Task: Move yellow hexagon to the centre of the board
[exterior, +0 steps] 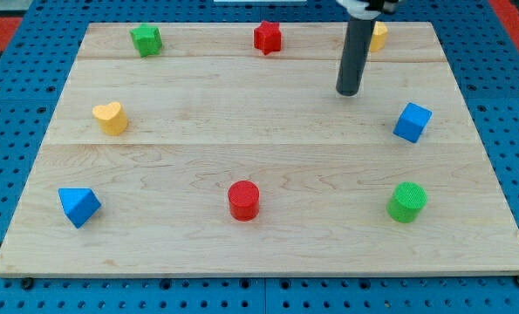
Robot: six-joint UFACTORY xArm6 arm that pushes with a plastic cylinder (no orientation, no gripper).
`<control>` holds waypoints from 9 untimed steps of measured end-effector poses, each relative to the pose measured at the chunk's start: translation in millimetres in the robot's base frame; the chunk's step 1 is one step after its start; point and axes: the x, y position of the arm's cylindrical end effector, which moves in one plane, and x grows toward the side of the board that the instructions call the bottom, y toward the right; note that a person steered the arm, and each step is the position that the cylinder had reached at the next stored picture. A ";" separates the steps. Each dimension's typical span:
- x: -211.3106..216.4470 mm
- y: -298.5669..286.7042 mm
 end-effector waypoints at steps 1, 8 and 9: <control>-11.4 4.1; -46.0 19.7; -46.0 20.0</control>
